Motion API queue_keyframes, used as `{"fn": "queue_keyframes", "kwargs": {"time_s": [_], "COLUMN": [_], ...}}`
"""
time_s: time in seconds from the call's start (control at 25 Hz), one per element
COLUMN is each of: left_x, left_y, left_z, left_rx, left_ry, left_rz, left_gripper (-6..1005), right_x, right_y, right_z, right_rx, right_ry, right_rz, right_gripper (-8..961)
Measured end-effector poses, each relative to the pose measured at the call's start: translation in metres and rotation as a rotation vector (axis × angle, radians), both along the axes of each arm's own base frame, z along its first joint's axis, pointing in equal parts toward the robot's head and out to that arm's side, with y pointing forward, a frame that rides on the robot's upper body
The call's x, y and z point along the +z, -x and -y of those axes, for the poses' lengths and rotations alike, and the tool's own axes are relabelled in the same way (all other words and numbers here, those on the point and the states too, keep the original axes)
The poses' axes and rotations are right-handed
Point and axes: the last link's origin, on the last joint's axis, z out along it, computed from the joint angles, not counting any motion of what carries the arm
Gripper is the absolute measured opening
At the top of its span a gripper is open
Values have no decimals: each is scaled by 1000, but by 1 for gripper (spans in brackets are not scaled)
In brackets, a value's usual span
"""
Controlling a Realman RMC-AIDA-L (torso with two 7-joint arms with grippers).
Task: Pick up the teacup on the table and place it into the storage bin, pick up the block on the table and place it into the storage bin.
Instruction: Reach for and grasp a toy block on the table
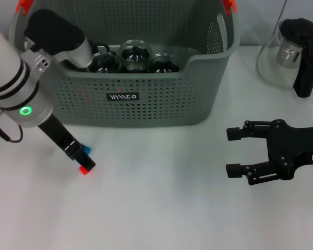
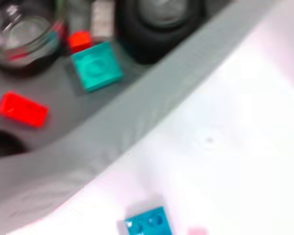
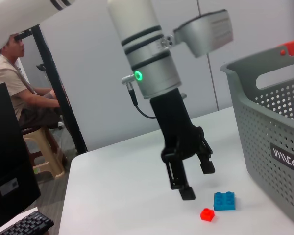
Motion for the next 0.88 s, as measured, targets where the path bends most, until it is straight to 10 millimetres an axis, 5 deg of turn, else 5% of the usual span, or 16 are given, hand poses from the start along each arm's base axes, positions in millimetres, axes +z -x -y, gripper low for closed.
{"fn": "queue_keyframes", "kwargs": {"time_s": [0.28, 0.88], "left_x": [-3, 2], "left_y": [5, 9], "left_z": [10, -2], "left_rx": [-158, -439], "left_ry": [122, 240], "left_rz": [-14, -66], "left_gripper": [924, 919], "right_x": [-1, -4], "right_y": [1, 5], "right_z": [0, -3], "right_rx": [-5, -19], "right_ry": [0, -17], "right_rz": [-5, -29], "right_gripper": [945, 945]}}
